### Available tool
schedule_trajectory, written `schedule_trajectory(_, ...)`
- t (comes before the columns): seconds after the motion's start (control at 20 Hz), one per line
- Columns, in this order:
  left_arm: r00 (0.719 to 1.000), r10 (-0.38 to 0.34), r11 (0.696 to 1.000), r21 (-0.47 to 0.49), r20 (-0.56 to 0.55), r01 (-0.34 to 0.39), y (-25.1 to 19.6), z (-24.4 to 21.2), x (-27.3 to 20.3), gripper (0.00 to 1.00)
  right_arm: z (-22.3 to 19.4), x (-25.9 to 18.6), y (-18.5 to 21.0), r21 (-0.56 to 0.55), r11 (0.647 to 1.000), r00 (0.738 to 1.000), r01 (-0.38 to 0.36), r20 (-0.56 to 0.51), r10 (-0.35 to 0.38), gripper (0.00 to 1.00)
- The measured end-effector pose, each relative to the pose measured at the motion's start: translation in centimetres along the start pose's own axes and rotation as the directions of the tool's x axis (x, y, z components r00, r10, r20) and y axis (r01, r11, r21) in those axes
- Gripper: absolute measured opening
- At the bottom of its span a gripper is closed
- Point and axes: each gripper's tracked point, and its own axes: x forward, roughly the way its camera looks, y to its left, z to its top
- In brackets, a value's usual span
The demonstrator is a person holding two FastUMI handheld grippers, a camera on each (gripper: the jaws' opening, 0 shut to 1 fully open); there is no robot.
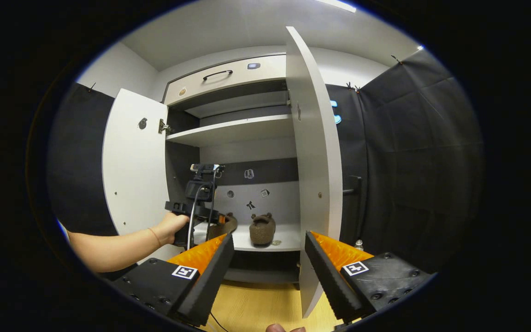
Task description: Grab one shoe with the right hand and put it into the shoe cabinet, grab the other shoe with the left hand and put it into the shoe cabinet; then close the right door with the right hand and the left door with the left hand.
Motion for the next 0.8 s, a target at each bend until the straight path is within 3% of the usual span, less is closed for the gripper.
schedule_trajectory(0.35,0.976,-0.004,1.0,-0.024,0.216,0.009,-1.1,2.1,-10.2,0.96,1.7,-2.0,-2.4,-0.006,0.999,0.999,0.046,0.011,-0.046,0.98)
schedule_trajectory(0.55,0.937,0.004,0.997,-0.068,0.35,0.021,-1.1,3.5,-15.4,0.94,2.2,-2.6,-6.2,-0.003,0.993,0.993,0.116,-0.005,-0.116,0.98)
schedule_trajectory(0.65,0.924,0.02,0.996,-0.085,0.382,0.014,-1.0,3.3,-17.8,0.99,2.6,-2.9,-8.5,-0.016,0.988,0.988,0.153,0.005,-0.153,0.98)
schedule_trajectory(0.8,0.912,0.031,0.997,-0.078,0.409,0.002,-1.3,2.6,-20.7,0.99,2.9,-2.9,-11.3,-0.003,0.981,0.981,0.196,0.0,-0.196,0.98)
